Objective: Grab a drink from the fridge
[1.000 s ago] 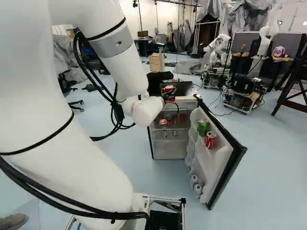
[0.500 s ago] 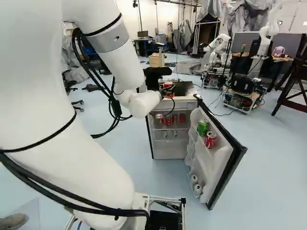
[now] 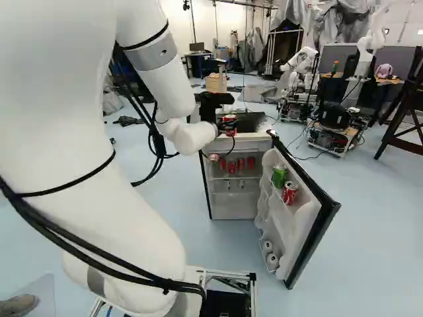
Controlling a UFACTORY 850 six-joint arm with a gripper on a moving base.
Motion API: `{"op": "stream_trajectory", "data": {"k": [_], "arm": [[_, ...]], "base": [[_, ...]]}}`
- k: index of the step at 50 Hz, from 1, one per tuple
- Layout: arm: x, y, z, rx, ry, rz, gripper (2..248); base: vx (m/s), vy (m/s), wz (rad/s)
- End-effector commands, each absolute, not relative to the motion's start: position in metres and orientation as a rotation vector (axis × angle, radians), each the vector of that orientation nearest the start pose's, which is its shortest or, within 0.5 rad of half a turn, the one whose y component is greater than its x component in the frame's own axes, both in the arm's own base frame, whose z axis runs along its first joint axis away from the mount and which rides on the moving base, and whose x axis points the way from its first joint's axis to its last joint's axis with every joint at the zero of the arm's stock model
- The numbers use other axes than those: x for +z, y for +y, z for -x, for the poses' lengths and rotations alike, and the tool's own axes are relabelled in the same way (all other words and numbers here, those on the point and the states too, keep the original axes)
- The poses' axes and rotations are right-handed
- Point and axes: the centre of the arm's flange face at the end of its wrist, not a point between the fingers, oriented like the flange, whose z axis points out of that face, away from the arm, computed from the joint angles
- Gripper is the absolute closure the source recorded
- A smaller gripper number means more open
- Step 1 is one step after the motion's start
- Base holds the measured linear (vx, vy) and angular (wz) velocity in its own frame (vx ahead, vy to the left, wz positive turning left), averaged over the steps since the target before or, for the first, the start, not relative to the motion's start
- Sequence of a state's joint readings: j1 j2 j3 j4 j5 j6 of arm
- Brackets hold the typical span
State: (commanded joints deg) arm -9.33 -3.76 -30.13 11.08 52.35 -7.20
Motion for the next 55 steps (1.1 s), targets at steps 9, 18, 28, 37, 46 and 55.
{"op": "stream_trajectory", "data": {"k": [9, 18, 28, 37, 46, 55], "arm": [[0.419, -0.075, -0.441, -2.086, 0.363, 2.598, 156], [0.418, -0.065, -0.455, -2.08, 0.33, 2.586, 156], [0.418, -0.053, -0.471, -2.076, 0.293, 2.571, 156], [0.417, -0.043, -0.486, -2.074, 0.262, 2.558, 156], [0.416, -0.033, -0.501, -2.071, 0.234, 2.545, 156], [0.407, -0.025, -0.518, -2.055, 0.211, 2.547, 156]], "base": [[0.0, 0.0, 0.0], [0.0, 0.0, 0.0], [0.0, 0.0, 0.0], [0.0, 0.0, 0.0], [0.0, 0.0, 0.0], [0.0, 0.0, 0.0]]}}
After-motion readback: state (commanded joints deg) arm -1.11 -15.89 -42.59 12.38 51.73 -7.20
